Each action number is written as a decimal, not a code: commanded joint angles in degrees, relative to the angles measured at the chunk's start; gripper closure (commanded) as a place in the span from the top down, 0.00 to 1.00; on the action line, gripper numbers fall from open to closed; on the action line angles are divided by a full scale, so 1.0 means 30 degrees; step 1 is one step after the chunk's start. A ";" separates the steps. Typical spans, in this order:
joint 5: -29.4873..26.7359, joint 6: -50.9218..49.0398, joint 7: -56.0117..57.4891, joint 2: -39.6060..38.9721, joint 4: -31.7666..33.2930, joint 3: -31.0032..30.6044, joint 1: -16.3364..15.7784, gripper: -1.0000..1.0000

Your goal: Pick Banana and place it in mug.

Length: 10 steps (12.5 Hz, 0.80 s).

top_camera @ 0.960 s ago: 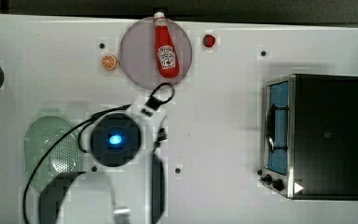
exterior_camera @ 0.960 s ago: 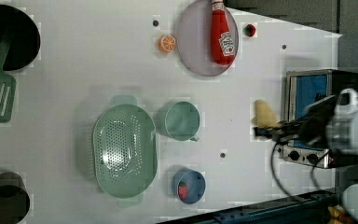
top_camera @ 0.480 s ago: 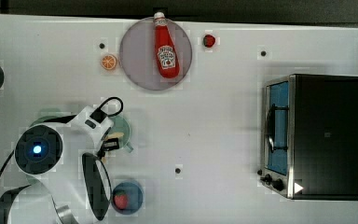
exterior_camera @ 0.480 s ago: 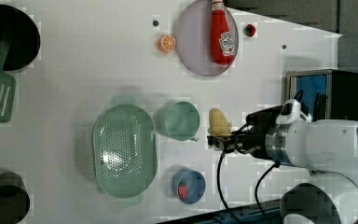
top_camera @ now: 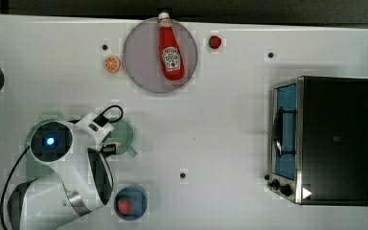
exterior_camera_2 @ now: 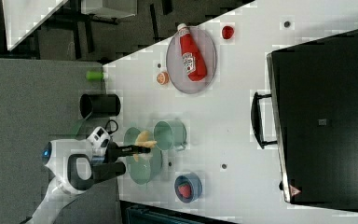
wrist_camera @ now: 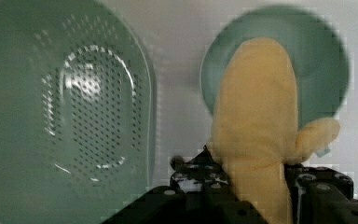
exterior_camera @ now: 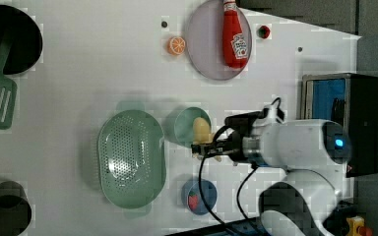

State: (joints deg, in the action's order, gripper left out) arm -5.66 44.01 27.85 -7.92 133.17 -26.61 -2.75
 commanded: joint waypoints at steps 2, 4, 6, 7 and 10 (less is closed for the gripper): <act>0.1502 0.2220 -0.1507 -0.0348 -0.0119 0.0744 0.0413 0.56; 0.1566 0.2338 -0.1883 -0.0353 0.0195 0.0803 0.0420 0.81; 0.1576 0.2427 -0.2076 -0.0326 0.0186 0.0938 0.0421 1.00; 0.1566 0.2447 -0.2070 -0.0288 0.0226 0.1011 0.0423 1.00; 0.1488 0.2474 -0.2077 0.0990 -0.0411 0.1679 0.0622 1.00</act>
State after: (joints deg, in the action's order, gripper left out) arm -0.78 51.70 23.98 -8.96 133.73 -23.19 -1.88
